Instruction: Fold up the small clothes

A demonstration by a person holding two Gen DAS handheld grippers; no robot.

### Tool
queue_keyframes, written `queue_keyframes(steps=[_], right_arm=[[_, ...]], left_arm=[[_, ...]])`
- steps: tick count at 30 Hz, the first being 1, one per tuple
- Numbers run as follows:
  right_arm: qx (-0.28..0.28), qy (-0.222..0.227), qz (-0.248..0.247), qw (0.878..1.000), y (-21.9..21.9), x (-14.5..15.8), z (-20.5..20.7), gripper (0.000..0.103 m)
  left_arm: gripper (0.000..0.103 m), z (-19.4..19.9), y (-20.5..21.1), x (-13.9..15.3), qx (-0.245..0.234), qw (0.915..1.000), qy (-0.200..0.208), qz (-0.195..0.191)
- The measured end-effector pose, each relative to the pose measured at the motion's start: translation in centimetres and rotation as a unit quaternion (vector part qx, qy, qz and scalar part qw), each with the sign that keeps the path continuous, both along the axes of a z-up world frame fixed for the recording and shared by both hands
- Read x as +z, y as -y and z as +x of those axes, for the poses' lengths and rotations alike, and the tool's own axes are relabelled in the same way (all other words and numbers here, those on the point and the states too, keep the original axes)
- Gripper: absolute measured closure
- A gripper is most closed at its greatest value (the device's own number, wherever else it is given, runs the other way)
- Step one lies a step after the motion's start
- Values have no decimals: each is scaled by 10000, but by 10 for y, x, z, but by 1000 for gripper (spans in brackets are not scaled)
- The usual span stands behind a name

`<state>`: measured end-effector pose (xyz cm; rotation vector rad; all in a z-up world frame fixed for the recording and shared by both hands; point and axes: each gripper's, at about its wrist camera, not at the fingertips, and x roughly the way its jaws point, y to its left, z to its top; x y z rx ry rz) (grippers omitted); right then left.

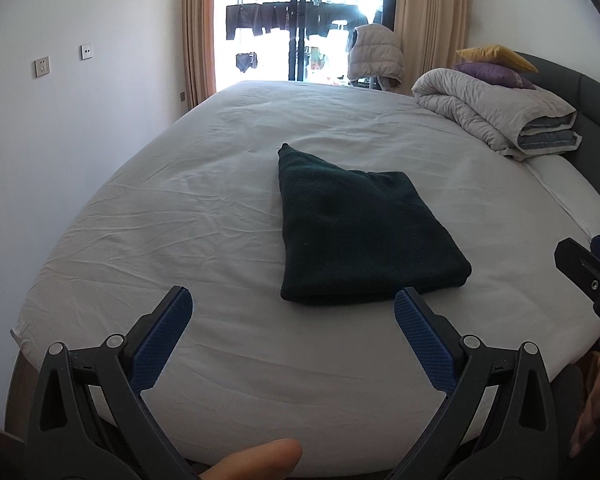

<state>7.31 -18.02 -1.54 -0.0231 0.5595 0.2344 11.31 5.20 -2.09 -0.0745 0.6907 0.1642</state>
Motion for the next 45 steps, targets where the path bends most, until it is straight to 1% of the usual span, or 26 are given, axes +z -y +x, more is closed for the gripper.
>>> queue_keyframes(steps=[4, 11, 17, 45], right_arm=[[53, -205, -86, 9997, -7, -12, 4, 0], [103, -393, -189, 9990, -16, -24, 5, 0], [147, -494, -220, 9984, -18, -32, 5, 0], [99, -590, -173, 9981, -15, -38, 4, 0]], left_arm=[[0, 5, -7, -8, 51, 10000, -64, -27], [0, 10, -18, -19, 114, 9996, -214, -111], [0, 12, -19, -22, 109, 9995, -257, -132], [0, 10, -19, -24, 126, 9995, -253, -103]])
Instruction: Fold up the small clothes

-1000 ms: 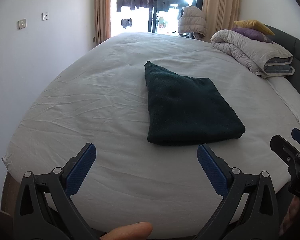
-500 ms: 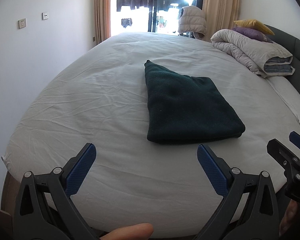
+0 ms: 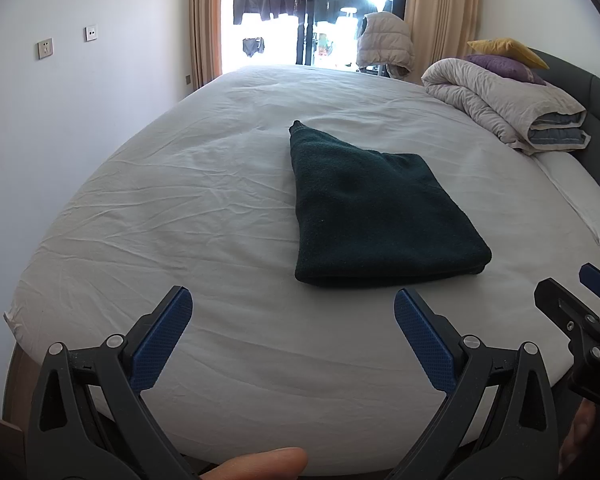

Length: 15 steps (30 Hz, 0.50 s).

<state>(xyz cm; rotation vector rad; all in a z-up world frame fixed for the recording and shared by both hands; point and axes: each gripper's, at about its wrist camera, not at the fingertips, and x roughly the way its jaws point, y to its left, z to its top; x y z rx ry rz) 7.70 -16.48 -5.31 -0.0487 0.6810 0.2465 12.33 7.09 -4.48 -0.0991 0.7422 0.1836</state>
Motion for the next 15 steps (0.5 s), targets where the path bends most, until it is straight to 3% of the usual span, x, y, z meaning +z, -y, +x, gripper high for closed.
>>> queue_keyframes(steps=[15], right_arm=[[-48, -59, -8, 10000, 1, -2, 0, 0]], left_arm=[[0, -1, -1, -2, 22, 10000, 0, 50]])
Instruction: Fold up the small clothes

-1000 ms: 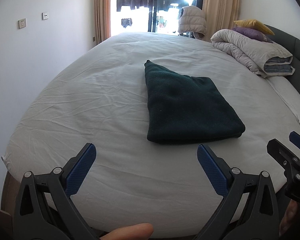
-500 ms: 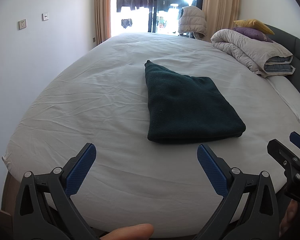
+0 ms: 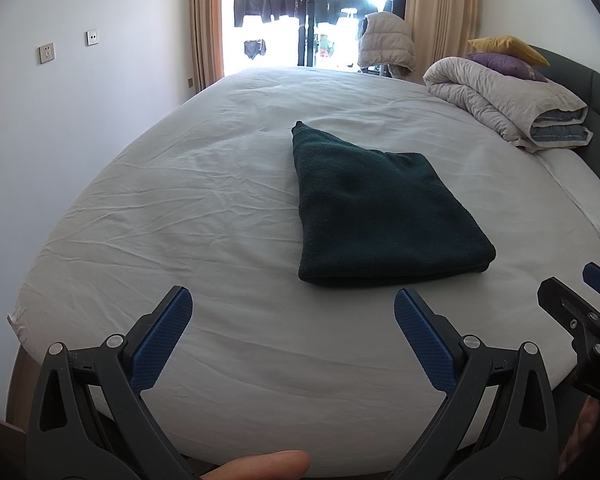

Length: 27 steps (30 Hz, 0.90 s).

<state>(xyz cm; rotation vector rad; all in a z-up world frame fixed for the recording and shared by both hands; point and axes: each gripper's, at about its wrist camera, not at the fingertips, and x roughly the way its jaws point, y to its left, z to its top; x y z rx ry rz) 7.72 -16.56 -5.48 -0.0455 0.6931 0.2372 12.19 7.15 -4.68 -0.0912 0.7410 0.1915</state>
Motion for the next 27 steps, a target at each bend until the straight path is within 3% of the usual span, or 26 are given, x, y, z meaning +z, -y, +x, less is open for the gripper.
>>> queue_keyframes(steps=[27], right_arm=[[-66, -98, 42, 9999, 2, -6, 1, 0]], left_arm=[[0, 0, -2, -3, -4, 10000, -26, 17]])
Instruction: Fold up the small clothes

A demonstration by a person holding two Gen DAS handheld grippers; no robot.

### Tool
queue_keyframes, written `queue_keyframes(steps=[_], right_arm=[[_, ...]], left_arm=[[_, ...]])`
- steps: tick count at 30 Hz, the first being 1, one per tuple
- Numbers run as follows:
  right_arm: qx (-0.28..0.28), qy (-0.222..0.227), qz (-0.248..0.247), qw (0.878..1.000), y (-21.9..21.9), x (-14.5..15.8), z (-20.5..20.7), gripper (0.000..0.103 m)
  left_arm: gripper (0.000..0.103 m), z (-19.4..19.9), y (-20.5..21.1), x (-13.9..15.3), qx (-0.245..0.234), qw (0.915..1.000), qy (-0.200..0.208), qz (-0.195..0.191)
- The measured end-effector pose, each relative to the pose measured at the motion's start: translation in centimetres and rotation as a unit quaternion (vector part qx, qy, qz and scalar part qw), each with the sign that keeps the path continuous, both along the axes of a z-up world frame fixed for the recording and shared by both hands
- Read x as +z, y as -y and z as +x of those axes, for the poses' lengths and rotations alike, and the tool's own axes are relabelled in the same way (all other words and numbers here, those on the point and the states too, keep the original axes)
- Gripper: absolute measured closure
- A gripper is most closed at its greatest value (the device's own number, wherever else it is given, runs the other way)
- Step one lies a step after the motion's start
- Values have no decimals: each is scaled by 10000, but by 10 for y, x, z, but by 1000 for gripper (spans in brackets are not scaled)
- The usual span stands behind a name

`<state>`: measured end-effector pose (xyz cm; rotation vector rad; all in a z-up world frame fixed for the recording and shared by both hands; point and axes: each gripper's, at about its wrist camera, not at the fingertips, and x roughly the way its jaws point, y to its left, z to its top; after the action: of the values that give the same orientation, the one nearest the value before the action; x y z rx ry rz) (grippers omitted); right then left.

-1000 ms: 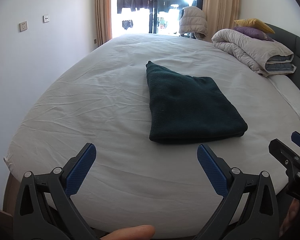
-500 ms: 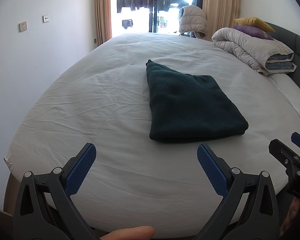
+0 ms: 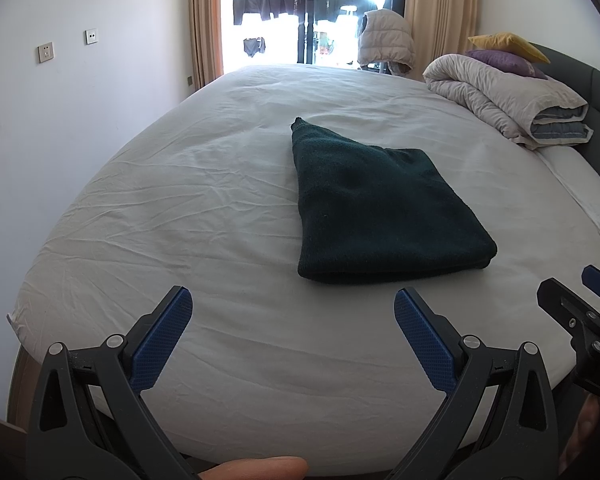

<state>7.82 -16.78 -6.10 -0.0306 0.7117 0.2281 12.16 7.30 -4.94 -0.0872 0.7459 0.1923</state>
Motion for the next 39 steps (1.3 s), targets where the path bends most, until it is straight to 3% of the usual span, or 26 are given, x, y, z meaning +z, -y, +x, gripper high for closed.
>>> queue_keyframes(steps=[39], right_arm=[[-49, -90, 63, 9999, -1, -8, 0, 0]], left_arm=[[0, -1, 2, -11, 0, 10000, -50, 1]])
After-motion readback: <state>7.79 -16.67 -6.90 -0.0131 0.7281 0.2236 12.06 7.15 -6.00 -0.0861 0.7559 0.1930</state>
